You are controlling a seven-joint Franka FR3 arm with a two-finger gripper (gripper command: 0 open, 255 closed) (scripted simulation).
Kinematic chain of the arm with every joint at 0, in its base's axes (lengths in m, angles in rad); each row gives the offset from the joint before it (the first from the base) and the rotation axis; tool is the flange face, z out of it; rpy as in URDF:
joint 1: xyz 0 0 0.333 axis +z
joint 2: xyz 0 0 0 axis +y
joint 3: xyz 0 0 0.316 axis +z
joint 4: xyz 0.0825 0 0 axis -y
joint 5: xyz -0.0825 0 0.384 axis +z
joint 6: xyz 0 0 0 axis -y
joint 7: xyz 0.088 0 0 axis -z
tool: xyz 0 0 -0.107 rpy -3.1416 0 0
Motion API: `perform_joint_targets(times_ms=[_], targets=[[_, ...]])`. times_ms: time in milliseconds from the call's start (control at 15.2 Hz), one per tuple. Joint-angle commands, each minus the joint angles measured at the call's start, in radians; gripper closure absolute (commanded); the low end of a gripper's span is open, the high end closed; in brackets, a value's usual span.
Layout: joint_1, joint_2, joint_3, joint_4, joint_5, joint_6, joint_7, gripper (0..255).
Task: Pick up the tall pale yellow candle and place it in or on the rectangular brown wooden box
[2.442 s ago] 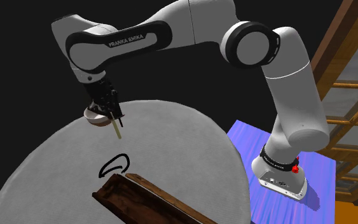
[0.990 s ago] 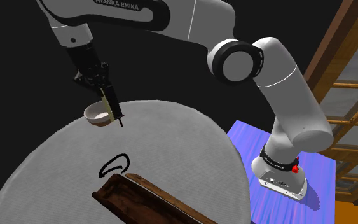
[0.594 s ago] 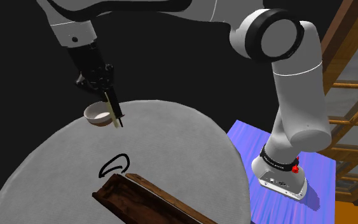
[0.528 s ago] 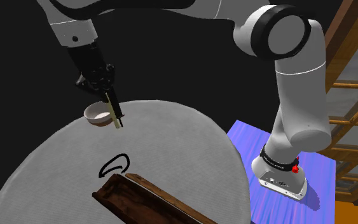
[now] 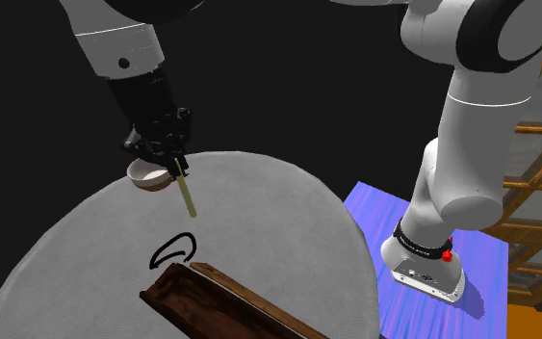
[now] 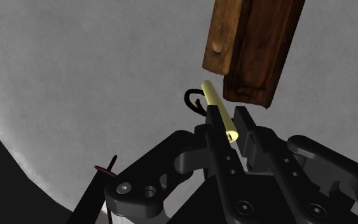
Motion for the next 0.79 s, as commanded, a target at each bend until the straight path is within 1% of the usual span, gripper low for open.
perform_joint_targets(times_ms=[0, 330, 726], targets=[[0.011, -0.040, 0.013, -0.034, 0.019, -0.003, 0.027, 255], [0.044, -0.143, 0.048, -0.123, 0.070, -0.002, 0.098, 255], [0.093, -0.236, 0.098, -0.183, 0.126, -0.015, 0.198, 255]])
